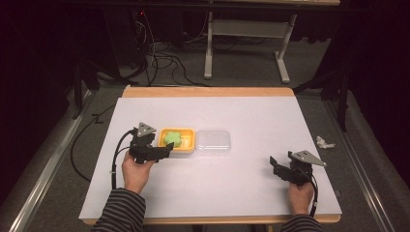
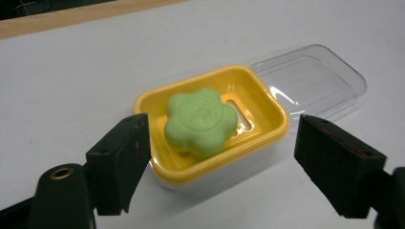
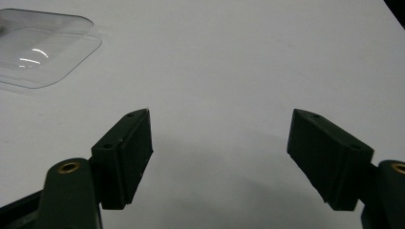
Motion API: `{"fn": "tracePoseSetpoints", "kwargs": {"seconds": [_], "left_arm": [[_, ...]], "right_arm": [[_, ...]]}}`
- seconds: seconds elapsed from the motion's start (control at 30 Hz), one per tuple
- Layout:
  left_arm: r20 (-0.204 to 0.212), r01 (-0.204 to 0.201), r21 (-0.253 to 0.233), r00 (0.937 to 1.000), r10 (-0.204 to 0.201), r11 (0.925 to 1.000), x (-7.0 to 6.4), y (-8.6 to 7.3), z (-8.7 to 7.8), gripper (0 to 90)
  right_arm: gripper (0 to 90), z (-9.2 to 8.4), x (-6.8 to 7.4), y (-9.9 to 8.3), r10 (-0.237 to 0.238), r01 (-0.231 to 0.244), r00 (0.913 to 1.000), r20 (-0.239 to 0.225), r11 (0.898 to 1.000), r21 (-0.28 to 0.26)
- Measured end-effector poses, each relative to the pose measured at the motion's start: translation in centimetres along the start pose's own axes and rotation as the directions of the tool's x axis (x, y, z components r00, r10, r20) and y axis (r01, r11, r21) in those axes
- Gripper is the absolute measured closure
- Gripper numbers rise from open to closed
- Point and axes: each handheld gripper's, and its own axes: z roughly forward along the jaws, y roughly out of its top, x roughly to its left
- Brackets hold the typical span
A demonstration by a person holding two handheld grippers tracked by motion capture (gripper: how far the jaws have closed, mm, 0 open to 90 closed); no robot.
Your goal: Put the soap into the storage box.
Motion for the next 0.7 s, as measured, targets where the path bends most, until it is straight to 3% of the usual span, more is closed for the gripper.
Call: {"fn": "tracePoseSetpoints", "kwargs": {"seconds": [0.7], "left_arm": [[0.028,0.019,0.021,0.9994,-0.02,0.9996,-0.2,-1.4,-1.7,22.7]], "right_arm": [[24.0,0.0,0.0,0.0,0.0,0.0,1.0,0.002,1.0,-0.002]]}}
